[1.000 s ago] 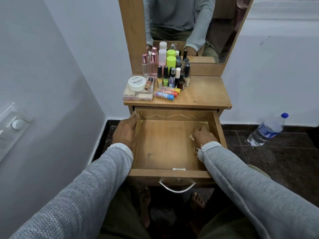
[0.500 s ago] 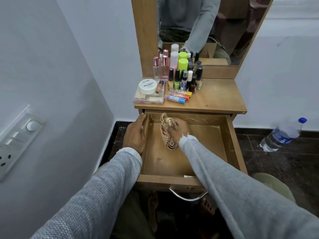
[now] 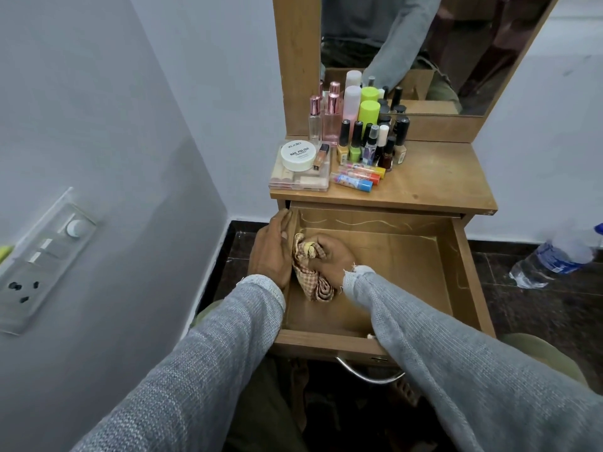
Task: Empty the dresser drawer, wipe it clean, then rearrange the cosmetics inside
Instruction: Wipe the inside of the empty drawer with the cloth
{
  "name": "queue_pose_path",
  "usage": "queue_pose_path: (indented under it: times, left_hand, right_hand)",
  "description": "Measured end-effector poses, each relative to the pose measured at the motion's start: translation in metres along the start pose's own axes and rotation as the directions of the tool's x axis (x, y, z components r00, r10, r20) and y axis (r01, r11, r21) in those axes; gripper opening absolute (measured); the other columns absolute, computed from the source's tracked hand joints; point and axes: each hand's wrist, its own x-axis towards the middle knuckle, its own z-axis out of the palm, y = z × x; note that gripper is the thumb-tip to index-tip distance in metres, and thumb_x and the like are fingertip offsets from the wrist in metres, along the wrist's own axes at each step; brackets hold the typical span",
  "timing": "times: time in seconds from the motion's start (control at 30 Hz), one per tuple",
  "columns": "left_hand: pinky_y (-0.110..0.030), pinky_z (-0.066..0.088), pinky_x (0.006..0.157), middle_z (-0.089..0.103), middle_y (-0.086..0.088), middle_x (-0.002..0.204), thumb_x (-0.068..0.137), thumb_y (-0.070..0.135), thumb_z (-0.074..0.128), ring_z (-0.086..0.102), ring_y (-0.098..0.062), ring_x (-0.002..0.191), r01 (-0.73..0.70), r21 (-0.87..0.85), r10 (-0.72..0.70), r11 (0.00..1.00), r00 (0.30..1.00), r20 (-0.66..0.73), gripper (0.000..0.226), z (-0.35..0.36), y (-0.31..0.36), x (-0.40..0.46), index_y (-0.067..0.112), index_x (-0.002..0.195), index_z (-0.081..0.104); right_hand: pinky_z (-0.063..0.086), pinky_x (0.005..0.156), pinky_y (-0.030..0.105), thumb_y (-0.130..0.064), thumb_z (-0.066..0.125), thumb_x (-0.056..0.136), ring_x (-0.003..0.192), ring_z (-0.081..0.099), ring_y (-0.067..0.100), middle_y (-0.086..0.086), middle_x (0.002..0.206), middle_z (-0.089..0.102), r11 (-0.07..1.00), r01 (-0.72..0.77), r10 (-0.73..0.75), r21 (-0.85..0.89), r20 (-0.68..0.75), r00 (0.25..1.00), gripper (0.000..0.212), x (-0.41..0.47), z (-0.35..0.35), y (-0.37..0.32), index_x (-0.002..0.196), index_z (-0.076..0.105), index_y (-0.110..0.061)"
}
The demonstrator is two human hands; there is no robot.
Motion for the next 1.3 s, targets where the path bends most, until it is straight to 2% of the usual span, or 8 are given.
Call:
queue_pose_path:
  times: [0.17, 0.3, 0.5, 0.67, 0.9, 1.0, 1.13, 1.3]
  left_hand:
    - [-0.043, 0.045, 0.102, 0.058, -0.01, 0.132, 0.091, 0.033, 0.031, 0.056, -0.026, 0.12, -0.015, -0.013, 0.015, 1.0, 1.0, -0.017, 0.052, 0.0, 0.0, 0.0, 0.016, 0.139, 0.043]
    - [-0.044, 0.046, 0.1, 0.059, -0.012, 0.13, 0.094, 0.033, 0.031, 0.057, -0.027, 0.118, -0.014, -0.017, 0.013, 1.0, 1.0, -0.022, 0.05, 0.002, -0.004, 0.0, 0.015, 0.139, 0.044]
    - [-0.029, 0.039, 0.099, 0.056, -0.01, 0.132, 0.099, 0.019, 0.034, 0.052, -0.025, 0.118, -0.043, 0.05, 0.044, 0.998, 0.998, -0.033, 0.044, 0.003, -0.005, -0.001, 0.017, 0.142, 0.042]
    - [-0.04, 0.043, 0.102, 0.056, -0.009, 0.132, 0.101, 0.013, 0.037, 0.052, -0.024, 0.119, -0.084, 0.059, 0.087, 0.995, 0.995, -0.053, 0.041, 0.003, -0.007, -0.001, 0.016, 0.141, 0.042]
    - [-0.032, 0.041, 0.102, 0.055, -0.005, 0.135, 0.102, 0.014, 0.035, 0.051, -0.02, 0.121, -0.078, 0.046, 0.081, 0.996, 0.995, -0.054, 0.04, 0.003, -0.006, -0.002, 0.018, 0.142, 0.041]
    - [-0.029, 0.04, 0.103, 0.054, -0.004, 0.136, 0.102, 0.013, 0.036, 0.05, -0.019, 0.123, -0.079, 0.045, 0.082, 0.996, 0.995, -0.052, 0.041, 0.003, -0.006, -0.002, 0.017, 0.142, 0.041]
    - [-0.027, 0.039, 0.102, 0.054, -0.003, 0.136, 0.101, 0.013, 0.036, 0.05, -0.019, 0.123, -0.049, 0.053, 0.051, 0.997, 0.998, -0.038, 0.042, 0.004, -0.007, -0.001, 0.018, 0.143, 0.039]
    - [-0.028, 0.038, 0.103, 0.054, -0.004, 0.136, 0.1, 0.01, 0.036, 0.05, -0.021, 0.123, -0.059, 0.056, 0.061, 0.997, 0.998, -0.034, 0.044, 0.003, -0.006, -0.002, 0.017, 0.143, 0.039]
  right_hand:
    - [0.051, 0.085, 0.028, 0.005, 0.067, 0.081, 0.091, 0.063, 0.015, -0.002, 0.096, 0.067, 0.999, 0.047, -0.042, 0.018, -0.224, 0.974, 0.027, 0.026, 0.004, -0.013, 0.098, 0.066, -0.017]
    - [0.052, 0.087, 0.029, 0.002, 0.069, 0.081, 0.092, 0.063, 0.015, -0.002, 0.096, 0.067, 1.0, 0.028, -0.028, 0.0, -0.213, 0.977, 0.028, 0.03, 0.003, -0.012, 0.098, 0.065, -0.02]
    - [0.055, 0.081, 0.032, 0.009, 0.072, 0.074, 0.082, 0.063, 0.015, 0.008, 0.089, 0.07, 0.998, 0.053, -0.047, -0.029, 0.176, 0.983, 0.023, -0.004, -0.008, 0.004, 0.093, 0.068, -0.004]
    - [0.055, 0.08, 0.028, 0.012, 0.071, 0.074, 0.078, 0.065, 0.009, 0.003, 0.086, 0.071, 0.995, 0.055, -0.021, -0.079, 0.38, 0.925, 0.028, -0.018, -0.011, 0.002, 0.099, 0.069, -0.001]
    - [0.049, 0.09, 0.02, 0.005, 0.07, 0.079, 0.094, 0.065, 0.011, 0.01, 0.104, 0.072, 0.928, 0.254, -0.031, -0.271, 0.625, 0.78, 0.027, -0.035, -0.007, -0.012, 0.105, 0.071, -0.002]
    - [0.051, 0.091, 0.031, 0.008, 0.061, 0.082, 0.098, 0.065, 0.019, 0.01, 0.105, 0.07, 0.809, 0.406, -0.024, -0.426, 0.666, 0.745, 0.028, -0.034, -0.001, -0.018, 0.103, 0.073, -0.005]
    - [0.052, 0.072, 0.037, 0.013, 0.052, 0.076, 0.085, 0.064, 0.033, 0.015, 0.092, 0.069, 0.558, 0.609, 0.007, -0.563, 0.738, 0.675, 0.03, -0.033, 0.012, -0.024, 0.092, 0.074, -0.001]
    - [0.053, 0.075, 0.036, 0.0, 0.06, 0.081, 0.09, 0.063, 0.031, 0.014, 0.102, 0.068, 0.445, 0.576, -0.033, -0.686, 0.63, 0.776, 0.024, -0.034, 0.013, -0.022, 0.099, 0.074, -0.008]
